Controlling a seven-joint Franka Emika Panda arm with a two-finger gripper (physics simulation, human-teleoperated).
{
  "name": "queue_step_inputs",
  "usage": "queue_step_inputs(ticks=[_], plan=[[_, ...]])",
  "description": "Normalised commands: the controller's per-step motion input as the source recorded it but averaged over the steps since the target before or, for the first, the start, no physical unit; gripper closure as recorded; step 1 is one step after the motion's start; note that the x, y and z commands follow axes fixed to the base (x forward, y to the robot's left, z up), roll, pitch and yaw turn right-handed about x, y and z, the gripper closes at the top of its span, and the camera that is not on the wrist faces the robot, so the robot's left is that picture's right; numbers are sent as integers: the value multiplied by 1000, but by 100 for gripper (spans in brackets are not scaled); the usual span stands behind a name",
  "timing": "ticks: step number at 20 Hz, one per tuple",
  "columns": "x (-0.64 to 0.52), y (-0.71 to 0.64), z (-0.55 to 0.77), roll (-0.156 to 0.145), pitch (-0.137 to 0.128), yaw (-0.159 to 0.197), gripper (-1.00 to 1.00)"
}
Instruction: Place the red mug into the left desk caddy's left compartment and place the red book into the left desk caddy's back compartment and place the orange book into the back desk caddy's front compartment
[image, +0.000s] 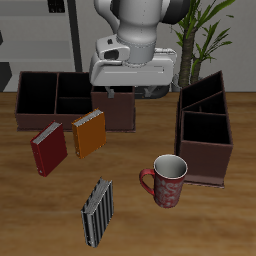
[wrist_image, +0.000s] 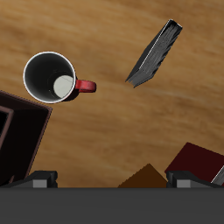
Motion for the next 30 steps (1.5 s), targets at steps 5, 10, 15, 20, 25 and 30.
queue_step_inputs(ticks=[5, 10, 15, 20, 25, 30], plan=[[469, 94, 2, 50, -6, 32, -100], [329, 93, -71, 12, -17, 31, -100], [321, 215, -189, 36, -31, 90, -100], [206, 171, -202, 5, -4, 52, -100], [202, 160, -270, 10, 17, 81, -100], [158, 102, -268, 3, -8, 94, -100]])
